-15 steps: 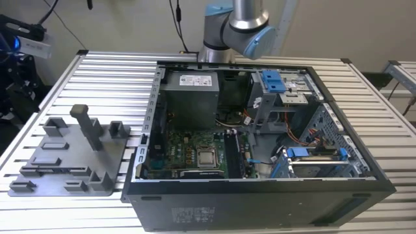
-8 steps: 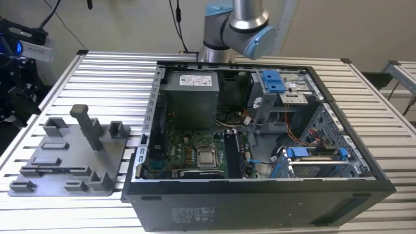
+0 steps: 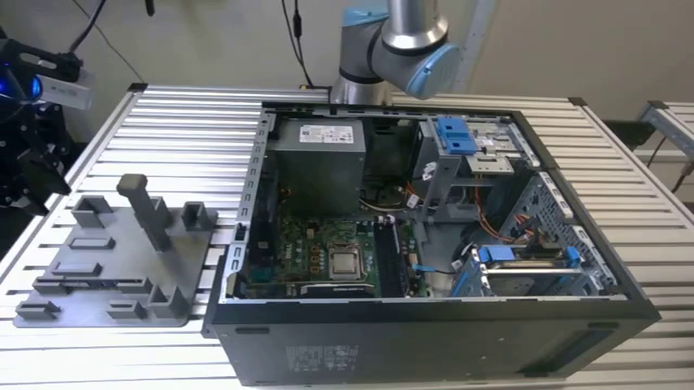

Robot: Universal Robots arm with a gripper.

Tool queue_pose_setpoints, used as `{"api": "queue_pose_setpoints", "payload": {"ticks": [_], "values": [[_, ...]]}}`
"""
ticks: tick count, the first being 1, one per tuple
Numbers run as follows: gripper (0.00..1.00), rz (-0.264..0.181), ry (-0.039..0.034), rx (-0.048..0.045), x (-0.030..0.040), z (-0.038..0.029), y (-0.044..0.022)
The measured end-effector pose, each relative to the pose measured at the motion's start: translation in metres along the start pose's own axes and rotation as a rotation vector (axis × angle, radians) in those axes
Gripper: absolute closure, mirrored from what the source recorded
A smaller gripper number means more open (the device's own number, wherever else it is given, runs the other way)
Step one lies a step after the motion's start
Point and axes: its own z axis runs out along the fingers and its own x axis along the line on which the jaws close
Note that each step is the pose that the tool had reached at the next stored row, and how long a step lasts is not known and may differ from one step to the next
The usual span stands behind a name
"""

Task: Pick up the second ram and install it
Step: 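Pick up the second ram and move it above second insertion slot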

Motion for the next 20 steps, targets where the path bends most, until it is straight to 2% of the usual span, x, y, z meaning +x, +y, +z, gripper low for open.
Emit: {"api": "queue_pose_setpoints", "payload": {"ticks": [15,20], "values": [[0.58,-0.007,0.0001,0.0,0.0003,0.0129,-0.0001],[0.58,-0.009,0.0002,-0.0001,0.0031,0.017,-0.0008]]}}
